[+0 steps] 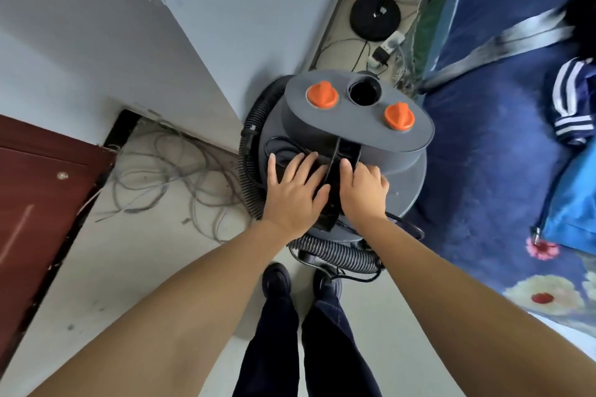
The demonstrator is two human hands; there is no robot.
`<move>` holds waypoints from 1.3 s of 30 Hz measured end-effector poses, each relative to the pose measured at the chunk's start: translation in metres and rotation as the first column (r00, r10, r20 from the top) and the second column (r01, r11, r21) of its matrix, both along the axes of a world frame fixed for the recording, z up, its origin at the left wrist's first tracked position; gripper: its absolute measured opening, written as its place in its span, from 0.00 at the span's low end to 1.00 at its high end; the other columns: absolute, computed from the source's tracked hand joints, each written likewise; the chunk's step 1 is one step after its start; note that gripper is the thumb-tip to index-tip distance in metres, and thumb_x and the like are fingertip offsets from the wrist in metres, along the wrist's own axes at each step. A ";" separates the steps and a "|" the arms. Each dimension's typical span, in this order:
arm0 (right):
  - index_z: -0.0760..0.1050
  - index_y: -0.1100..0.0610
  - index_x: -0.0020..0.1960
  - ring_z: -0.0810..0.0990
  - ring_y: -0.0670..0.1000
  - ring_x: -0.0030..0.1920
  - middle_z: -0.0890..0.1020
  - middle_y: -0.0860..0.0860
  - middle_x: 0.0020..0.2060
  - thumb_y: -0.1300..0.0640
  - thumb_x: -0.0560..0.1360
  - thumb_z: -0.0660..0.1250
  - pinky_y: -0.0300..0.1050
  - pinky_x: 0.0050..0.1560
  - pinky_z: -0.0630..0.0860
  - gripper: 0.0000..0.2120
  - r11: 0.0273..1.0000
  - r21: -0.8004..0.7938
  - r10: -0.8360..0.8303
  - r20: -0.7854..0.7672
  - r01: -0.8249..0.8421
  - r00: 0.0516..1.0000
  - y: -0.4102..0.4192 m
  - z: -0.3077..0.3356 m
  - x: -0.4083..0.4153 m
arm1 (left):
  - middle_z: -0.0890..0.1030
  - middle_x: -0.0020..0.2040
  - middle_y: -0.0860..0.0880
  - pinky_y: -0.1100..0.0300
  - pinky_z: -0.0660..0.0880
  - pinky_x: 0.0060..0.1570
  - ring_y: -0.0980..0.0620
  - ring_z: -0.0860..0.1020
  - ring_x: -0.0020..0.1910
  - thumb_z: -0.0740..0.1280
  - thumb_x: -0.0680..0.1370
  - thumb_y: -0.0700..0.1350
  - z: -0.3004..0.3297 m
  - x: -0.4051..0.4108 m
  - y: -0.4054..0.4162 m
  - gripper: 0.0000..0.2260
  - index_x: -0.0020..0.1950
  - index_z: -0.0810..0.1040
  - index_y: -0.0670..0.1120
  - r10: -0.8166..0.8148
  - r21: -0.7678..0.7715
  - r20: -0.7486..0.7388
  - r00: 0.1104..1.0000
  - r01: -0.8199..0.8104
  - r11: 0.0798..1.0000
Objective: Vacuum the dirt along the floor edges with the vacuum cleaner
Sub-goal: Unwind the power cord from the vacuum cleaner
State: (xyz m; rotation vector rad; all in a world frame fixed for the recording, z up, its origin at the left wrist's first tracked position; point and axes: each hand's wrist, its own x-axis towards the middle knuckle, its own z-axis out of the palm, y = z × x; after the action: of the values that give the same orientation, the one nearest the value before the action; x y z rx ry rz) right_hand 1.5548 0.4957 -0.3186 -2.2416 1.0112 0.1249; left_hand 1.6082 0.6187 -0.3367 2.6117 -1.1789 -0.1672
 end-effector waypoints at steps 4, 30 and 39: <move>0.68 0.53 0.42 0.70 0.58 0.57 0.74 0.51 0.41 0.53 0.82 0.48 0.53 0.65 0.59 0.15 1.000 0.024 0.012 -0.006 -0.012 1.000 0.001 0.000 -0.003 | 0.75 0.69 0.49 0.32 0.50 0.71 0.47 0.68 0.72 0.47 0.81 0.51 0.003 -0.010 0.000 0.24 0.65 0.78 0.46 0.016 0.038 -0.086 0.996 -0.012 0.999; 0.76 0.56 0.60 0.62 0.53 0.69 0.76 0.53 0.62 0.48 0.83 0.46 0.49 0.70 0.49 0.23 0.886 0.253 0.422 -0.087 -0.389 0.903 0.122 -0.003 -0.173 | 0.75 0.69 0.51 0.39 0.49 0.74 0.50 0.67 0.73 0.45 0.81 0.49 0.008 -0.221 0.140 0.25 0.68 0.76 0.46 0.351 0.127 -0.068 0.934 -0.341 0.932; 0.74 0.63 0.60 0.62 0.53 0.70 0.75 0.56 0.64 0.48 0.84 0.46 0.51 0.70 0.51 0.24 0.805 0.223 0.582 -0.118 -0.549 0.805 0.158 -0.005 -0.249 | 0.75 0.69 0.51 0.40 0.50 0.74 0.50 0.66 0.74 0.45 0.81 0.50 0.006 -0.325 0.170 0.25 0.66 0.77 0.45 0.571 0.058 -0.082 0.817 -0.568 0.821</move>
State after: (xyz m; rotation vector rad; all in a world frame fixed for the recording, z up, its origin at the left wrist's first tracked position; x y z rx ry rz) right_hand 1.3062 0.6532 -0.3232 -2.3228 0.3519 0.6689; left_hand 1.2827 0.7884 -0.3303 2.8133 -0.3196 -0.1838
